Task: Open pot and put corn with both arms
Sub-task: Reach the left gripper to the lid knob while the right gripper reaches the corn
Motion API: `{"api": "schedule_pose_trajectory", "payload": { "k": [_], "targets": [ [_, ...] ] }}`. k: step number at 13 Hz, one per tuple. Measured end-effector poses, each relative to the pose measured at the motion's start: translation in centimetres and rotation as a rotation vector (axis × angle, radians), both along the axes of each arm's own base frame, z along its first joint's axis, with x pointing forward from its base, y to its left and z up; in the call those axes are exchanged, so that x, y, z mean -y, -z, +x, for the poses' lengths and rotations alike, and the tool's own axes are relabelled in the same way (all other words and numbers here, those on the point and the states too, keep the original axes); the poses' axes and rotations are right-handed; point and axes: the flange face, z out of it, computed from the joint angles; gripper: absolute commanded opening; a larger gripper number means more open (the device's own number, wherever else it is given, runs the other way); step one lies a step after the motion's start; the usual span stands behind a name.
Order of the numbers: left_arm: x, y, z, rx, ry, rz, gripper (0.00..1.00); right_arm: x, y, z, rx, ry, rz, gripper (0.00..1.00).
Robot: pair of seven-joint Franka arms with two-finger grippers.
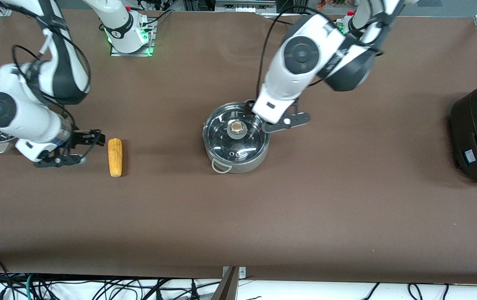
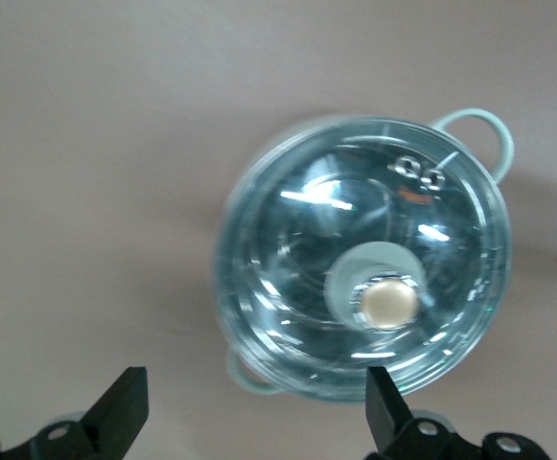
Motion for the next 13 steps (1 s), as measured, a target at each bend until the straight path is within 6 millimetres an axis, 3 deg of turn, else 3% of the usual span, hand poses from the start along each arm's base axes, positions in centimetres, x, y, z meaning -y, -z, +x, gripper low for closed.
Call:
{"api": "schedule_pose_trajectory", "payload": {
  "k": [3,7,8,9,10,11,13],
  "targets": [
    [3.9,3.7,0.8,0.007,-0.041,0.011,1.00,0.1,7.3,-2.3,0.054,-0.022,0.004,1.00],
    [6.9,8.2,0.1,0.024,-0.064,0.019,1.00,0.4,11.7,-2.7,0.034,-0.021,0.003,1.00],
    [7.4,8.8,-0.2,0.033,-0.059,0.033,1.00,0.5,12.4,-2.8,0.025,-0.020,0.002,0.91],
    [7.6,9.1,-0.3,0.035,-0.061,0.040,0.97,0.5,13.1,-3.0,0.014,-0.020,0.001,0.64],
    [7.6,9.2,-0.4,0.036,-0.062,0.042,0.82,0.6,13.7,-3.1,0.006,-0.020,0.001,0.24],
    [7.6,9.2,-0.3,0.037,-0.063,0.043,0.67,0.6,14.0,-3.1,0.003,-0.016,0.000,0.04],
    [7.6,9.1,-0.3,0.040,-0.063,0.042,0.45,0.6,13.9,-3.0,0.005,-0.004,0.000,0.00]
  ]
}}
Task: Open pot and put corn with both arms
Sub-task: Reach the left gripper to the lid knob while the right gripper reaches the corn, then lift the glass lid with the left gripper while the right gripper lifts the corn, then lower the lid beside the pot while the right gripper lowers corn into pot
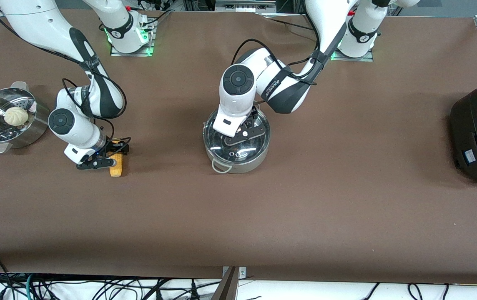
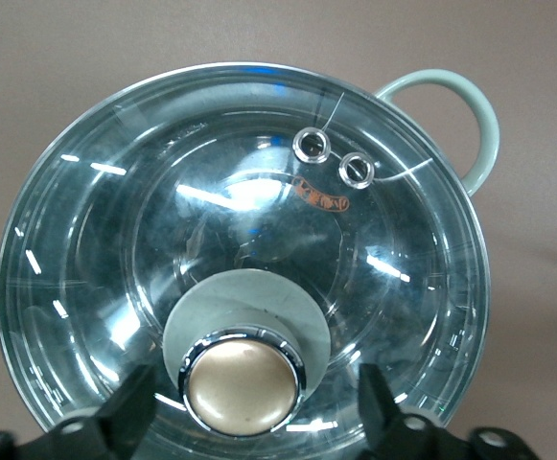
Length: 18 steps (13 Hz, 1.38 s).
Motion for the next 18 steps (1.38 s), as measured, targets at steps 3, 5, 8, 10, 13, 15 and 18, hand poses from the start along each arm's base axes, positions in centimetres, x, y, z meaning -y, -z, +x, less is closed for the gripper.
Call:
{"api": "schedule_pose_trajectory", "payload": {
  "k": [3,5,8,10,13,15,18],
  "targets": [
    [-0.1,0.0,0.0,-0.002,0.000,0.006,0.00,0.0,-0.3,0.2,-0.008,0.004,-0.002,0.00],
    [-0.1,0.0,0.0,0.000,0.002,0.006,0.00,0.0,-1.6,1.3,-0.036,0.008,-0.009,0.00],
    [-0.1,-0.4,0.0,0.010,0.010,0.010,0.00,-0.4,-7.3,4.5,-0.110,0.017,-0.028,0.00],
    [-0.6,-2.0,0.4,0.013,0.012,0.019,0.00,-1.2,-11.9,6.2,-0.136,0.018,-0.036,0.00],
    [-5.6,-7.6,2.6,0.021,0.083,0.023,0.00,-4.7,-16.6,7.0,-0.173,0.060,0.029,0.00],
    [-12.3,-10.3,4.6,0.022,0.165,0.021,0.00,-9.4,-19.4,6.8,-0.204,0.099,0.144,0.00],
    [-23.6,-10.4,5.9,-0.018,0.282,0.027,0.00,-18.9,-20.5,4.8,-0.259,0.104,0.300,0.00]
  ]
}}
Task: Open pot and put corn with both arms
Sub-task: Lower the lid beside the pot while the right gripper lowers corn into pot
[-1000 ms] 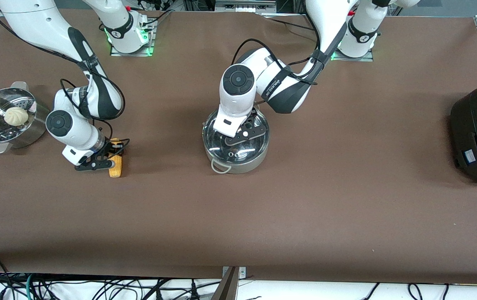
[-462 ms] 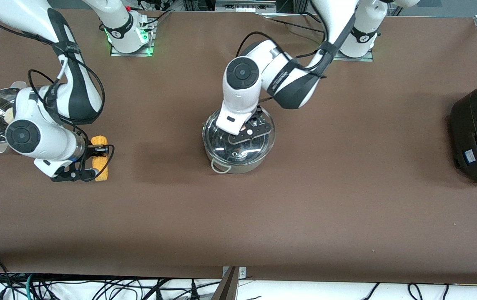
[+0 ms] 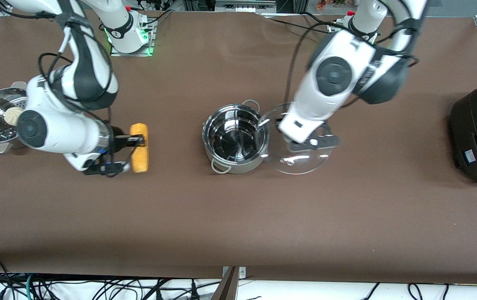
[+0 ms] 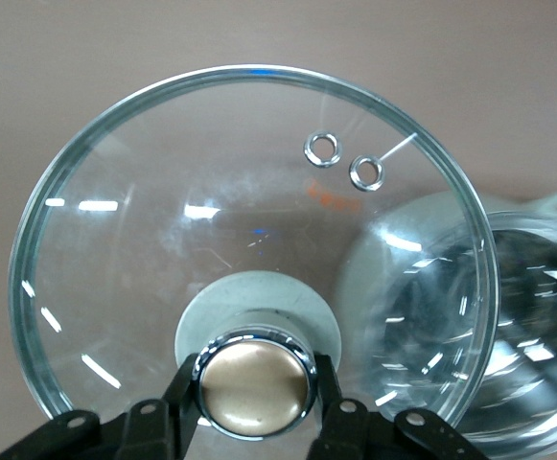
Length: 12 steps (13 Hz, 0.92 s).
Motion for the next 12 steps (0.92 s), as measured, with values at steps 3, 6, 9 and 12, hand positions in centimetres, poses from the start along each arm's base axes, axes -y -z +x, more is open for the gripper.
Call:
{"api": "schedule_pose_trajectory", "payload": {
  "k": [3,6,9,12],
  "targets": [
    [-10.8,2.3,-0.3,-0.045,0.099,-0.003,0.00,-10.9,0.8,-3.4,-0.009,0.091,0.026,0.00],
    [-19.0,6.4,-1.1,-0.028,0.166,-0.020,0.00,-20.3,3.5,-7.5,0.034,0.130,0.022,0.00],
    [-22.3,13.6,-3.5,0.009,0.169,-0.020,0.00,-26.0,9.4,-10.0,0.082,0.179,0.025,0.00],
    [-22.3,20.3,-6.7,0.018,0.175,-0.013,0.00,-26.9,14.7,-10.3,0.110,0.183,0.001,1.00]
  ]
}}
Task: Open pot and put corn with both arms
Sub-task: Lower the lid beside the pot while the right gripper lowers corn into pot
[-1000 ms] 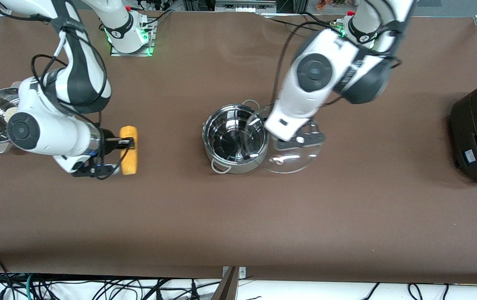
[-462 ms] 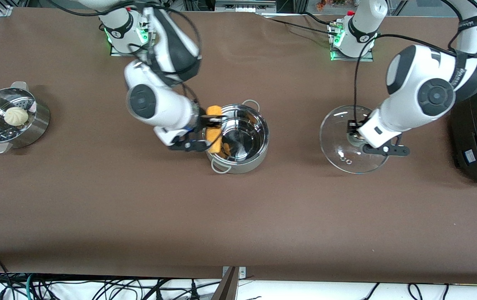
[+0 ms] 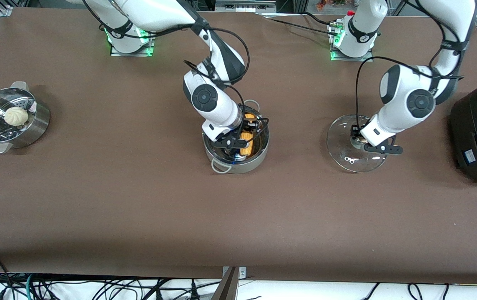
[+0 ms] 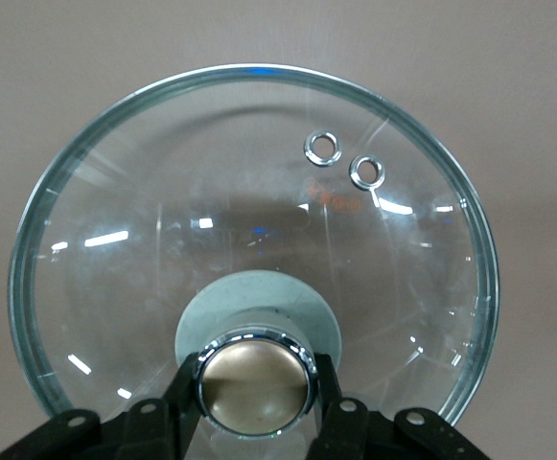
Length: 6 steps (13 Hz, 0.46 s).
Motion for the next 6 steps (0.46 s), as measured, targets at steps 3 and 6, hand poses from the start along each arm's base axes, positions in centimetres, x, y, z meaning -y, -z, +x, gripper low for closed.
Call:
{"api": "schedule_pose_trajectory", "payload": {
  "k": [3,6],
  "targets": [
    [-0.1,3.5,-0.8,-0.037,0.002,0.010,0.37,0.3,0.7,0.5,0.007,0.007,-0.006,1.00],
    [-0.1,3.7,-0.7,-0.037,0.007,0.009,1.00,0.2,-2.4,1.7,0.055,0.012,0.021,1.00]
  ]
}}
